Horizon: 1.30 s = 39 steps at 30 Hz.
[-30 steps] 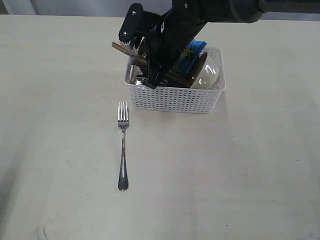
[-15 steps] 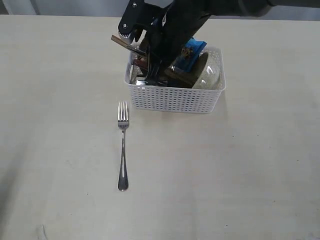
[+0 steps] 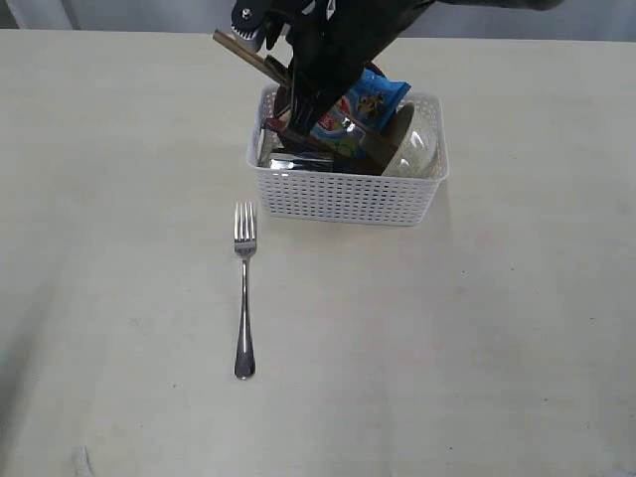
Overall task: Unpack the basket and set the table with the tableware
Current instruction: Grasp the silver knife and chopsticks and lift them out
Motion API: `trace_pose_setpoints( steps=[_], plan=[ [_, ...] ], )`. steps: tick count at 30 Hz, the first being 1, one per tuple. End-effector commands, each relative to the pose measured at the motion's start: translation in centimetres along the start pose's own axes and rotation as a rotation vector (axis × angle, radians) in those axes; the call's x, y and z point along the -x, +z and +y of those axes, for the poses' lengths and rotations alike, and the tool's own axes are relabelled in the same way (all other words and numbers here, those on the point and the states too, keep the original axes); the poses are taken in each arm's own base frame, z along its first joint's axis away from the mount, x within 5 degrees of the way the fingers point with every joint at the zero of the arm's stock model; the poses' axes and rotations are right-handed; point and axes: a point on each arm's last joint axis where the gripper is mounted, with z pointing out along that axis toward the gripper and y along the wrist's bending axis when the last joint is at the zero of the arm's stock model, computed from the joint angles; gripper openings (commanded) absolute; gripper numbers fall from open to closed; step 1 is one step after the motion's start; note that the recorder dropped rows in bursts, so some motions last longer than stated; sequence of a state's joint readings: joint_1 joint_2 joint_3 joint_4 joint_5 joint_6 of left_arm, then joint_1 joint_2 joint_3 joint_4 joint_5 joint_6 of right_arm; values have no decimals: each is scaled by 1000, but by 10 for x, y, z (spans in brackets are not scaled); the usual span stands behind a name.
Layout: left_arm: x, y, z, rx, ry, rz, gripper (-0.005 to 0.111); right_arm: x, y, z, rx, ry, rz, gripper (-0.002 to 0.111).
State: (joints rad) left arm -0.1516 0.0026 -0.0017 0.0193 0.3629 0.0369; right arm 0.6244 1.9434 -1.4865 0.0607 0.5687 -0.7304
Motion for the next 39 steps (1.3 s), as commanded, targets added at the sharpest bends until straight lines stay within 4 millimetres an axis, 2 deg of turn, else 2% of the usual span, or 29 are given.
trace_pose_setpoints(
  steps=[1,8,16,19,27,39],
  plan=[
    [0,0,0,3,0,-4,0,2,-7,-2,-3,24,-16,-1],
    [0,0,0,3,0,-4,0,5,-10,-2,-2,29,-29,-1],
    [0,0,0,3,0,-4,0,43,-33,3,-14,-54,-77,-1],
    [0,0,0,3,0,-4,0,51,-41,2,-11,-59,-72,-1],
    [0,0,0,3,0,-4,0,46,-52,-8,-61,-25,72,-1],
    [0,0,0,3,0,-4,0,48,-71,-11,-81,15,54,-1]
  ],
)
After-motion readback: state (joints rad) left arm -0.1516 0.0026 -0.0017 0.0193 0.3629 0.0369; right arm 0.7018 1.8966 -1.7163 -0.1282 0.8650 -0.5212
